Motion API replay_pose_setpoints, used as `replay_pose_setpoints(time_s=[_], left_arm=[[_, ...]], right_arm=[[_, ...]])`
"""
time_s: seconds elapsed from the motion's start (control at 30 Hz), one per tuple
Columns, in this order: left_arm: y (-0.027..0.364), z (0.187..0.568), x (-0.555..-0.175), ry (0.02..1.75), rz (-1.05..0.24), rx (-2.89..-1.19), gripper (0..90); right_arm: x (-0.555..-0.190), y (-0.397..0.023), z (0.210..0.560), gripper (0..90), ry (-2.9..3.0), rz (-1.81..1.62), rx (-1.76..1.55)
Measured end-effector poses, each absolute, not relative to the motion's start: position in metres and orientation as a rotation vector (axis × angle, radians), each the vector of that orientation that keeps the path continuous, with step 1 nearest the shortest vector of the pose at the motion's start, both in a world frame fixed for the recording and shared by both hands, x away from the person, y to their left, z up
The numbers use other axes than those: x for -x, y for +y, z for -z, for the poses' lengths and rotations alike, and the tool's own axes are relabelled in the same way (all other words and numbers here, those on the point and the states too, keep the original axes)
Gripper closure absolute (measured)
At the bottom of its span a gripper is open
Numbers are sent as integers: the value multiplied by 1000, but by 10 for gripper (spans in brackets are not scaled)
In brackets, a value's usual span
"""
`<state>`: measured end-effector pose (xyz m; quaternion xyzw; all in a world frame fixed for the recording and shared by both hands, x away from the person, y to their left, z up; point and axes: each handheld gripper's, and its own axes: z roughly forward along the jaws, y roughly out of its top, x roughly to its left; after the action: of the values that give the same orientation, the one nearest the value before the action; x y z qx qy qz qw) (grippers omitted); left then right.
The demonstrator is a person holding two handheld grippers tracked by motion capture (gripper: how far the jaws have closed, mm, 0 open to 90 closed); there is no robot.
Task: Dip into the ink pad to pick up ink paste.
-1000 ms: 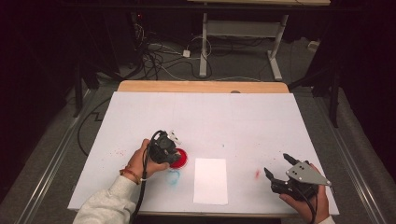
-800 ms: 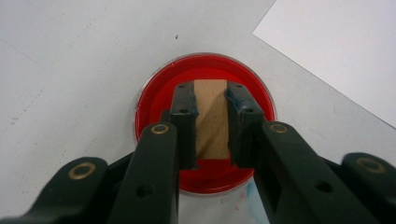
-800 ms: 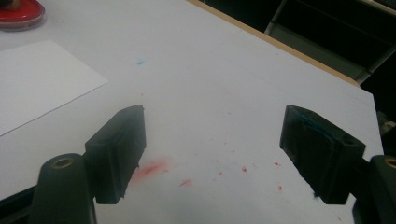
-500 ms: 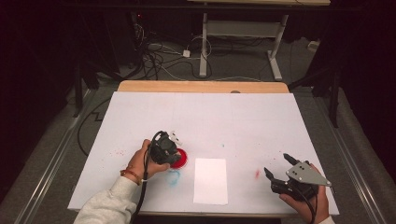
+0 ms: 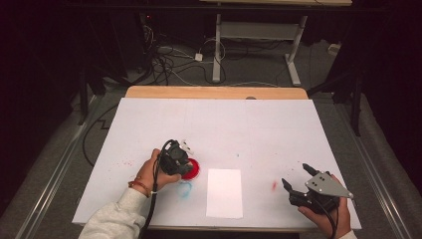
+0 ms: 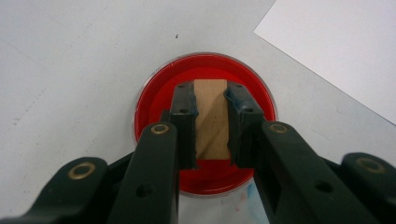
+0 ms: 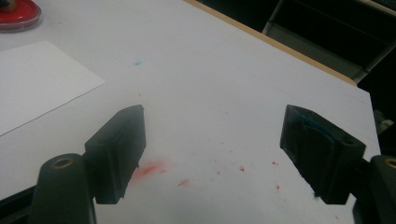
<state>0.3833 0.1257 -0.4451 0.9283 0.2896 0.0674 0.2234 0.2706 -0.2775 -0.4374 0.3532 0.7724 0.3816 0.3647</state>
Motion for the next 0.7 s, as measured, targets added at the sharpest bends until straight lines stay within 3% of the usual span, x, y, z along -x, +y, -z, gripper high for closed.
replay_pose_setpoints(time_s=[0.7], left_arm=[[131,429,-374,742,-247,-2521,738]], right_arm=[[-275,-280,438,227,1986,-990,-928]])
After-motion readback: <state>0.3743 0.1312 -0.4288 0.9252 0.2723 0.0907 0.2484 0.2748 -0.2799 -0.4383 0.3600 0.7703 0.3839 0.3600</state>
